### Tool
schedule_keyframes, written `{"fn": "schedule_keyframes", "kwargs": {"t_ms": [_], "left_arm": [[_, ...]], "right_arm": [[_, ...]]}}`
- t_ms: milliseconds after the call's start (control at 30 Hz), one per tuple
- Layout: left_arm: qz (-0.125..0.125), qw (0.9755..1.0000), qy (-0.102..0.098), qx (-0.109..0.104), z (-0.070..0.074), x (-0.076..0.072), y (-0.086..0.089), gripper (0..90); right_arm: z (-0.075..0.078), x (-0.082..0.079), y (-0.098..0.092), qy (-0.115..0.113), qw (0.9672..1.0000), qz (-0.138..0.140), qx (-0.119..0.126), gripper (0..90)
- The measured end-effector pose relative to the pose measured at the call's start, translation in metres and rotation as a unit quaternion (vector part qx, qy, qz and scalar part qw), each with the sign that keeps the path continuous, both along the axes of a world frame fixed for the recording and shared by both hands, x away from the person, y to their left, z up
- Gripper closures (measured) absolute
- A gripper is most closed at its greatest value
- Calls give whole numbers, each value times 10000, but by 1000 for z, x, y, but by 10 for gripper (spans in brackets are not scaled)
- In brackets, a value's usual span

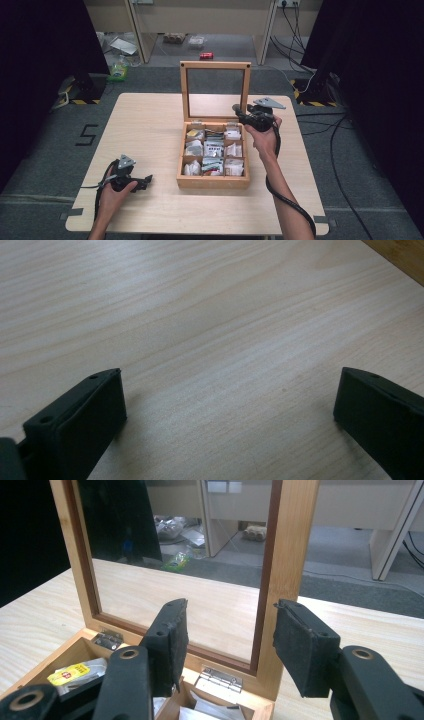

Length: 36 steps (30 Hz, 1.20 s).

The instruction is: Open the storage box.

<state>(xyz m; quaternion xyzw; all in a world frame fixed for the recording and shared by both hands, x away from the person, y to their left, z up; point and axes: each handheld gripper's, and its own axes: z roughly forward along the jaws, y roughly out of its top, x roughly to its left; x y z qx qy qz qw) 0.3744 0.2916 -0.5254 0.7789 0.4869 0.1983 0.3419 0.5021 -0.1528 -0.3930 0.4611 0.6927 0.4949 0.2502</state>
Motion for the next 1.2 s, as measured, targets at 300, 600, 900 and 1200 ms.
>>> {"fn": "schedule_keyframes", "kwargs": {"t_ms": [300, 600, 900, 1200], "left_arm": [[1, 10000, 0, 0, 0, 0, 0, 0], [3, 10000, -1, -4, 0, 0, 0, 0], [1, 10000, 2, -2, 0, 0, 0, 0], [-4, 10000, -1, 0, 0, 0, 0, 0]], "right_arm": [[-5, -8, -1, 20, 9999, 97, -19, 478], [-7, -22, 2, -61, 9994, 345, 79, 478], [-10, -34, 4, -3, 9987, 483, 130, 478], [-13, -45, 4, 15, 9982, 588, 139, 475]]}}
